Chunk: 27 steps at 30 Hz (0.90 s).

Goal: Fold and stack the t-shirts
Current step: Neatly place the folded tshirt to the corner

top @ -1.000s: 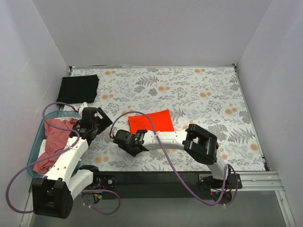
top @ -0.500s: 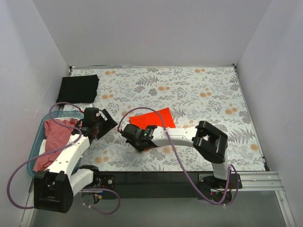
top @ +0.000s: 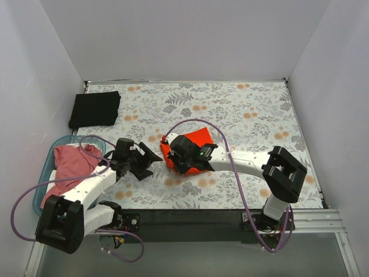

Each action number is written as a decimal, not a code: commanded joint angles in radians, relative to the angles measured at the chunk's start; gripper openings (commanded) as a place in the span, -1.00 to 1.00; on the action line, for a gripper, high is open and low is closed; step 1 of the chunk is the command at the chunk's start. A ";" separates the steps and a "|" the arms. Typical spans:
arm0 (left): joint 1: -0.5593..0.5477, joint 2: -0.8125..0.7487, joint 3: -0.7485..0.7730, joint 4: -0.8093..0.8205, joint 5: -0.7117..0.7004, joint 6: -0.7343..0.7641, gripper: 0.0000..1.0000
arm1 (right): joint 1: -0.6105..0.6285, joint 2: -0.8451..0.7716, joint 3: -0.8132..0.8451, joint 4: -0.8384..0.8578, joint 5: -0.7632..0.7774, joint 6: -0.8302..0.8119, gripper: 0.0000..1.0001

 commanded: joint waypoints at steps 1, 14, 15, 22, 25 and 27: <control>-0.098 0.027 -0.015 0.117 0.005 -0.189 0.57 | -0.001 -0.026 -0.009 0.062 -0.040 0.026 -0.97; -0.303 0.211 -0.046 0.321 -0.195 -0.361 0.28 | -0.009 -0.011 -0.018 0.090 -0.066 0.040 -0.97; -0.304 0.219 -0.049 0.339 -0.195 -0.366 0.26 | -0.009 -0.011 -0.019 0.091 -0.068 0.043 -0.97; -0.324 0.277 -0.040 0.392 -0.216 -0.354 -0.21 | -0.009 0.005 -0.016 0.097 -0.083 0.043 -0.97; -0.329 0.260 -0.052 0.390 -0.224 -0.351 -0.56 | -0.010 0.009 -0.020 0.097 -0.080 0.046 -0.97; -0.329 0.252 -0.054 0.383 -0.233 -0.338 -0.80 | -0.009 0.014 -0.016 0.096 -0.083 0.047 -0.97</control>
